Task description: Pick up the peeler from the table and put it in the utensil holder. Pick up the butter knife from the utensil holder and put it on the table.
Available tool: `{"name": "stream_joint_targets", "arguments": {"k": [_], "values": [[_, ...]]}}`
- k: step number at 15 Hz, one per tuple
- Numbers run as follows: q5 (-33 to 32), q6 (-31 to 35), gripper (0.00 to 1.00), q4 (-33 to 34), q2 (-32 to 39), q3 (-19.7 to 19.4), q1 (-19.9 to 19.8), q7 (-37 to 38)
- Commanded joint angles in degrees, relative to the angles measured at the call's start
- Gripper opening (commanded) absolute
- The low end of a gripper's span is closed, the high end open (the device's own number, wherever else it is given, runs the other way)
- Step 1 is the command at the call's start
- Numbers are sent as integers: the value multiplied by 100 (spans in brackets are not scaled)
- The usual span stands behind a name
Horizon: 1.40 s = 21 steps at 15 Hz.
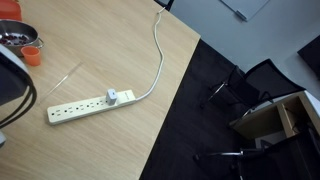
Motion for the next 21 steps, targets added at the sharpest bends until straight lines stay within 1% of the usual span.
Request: {"name": "stream_joint_targets", "arguments": {"k": [1, 13, 14, 15, 16, 17, 21], "values": [[-87, -158, 6, 157, 127, -48, 34, 196], [35, -79, 6, 311, 339, -41, 60, 231], [56, -52, 7, 353, 371, -44, 66, 230], [77, 19, 49, 374, 358, -59, 85, 249], [75, 51, 50, 404, 363, -69, 93, 214], [94, 61, 54, 423, 353, -78, 85, 206], [103, 134, 82, 492, 286, -127, 82, 234]]}}
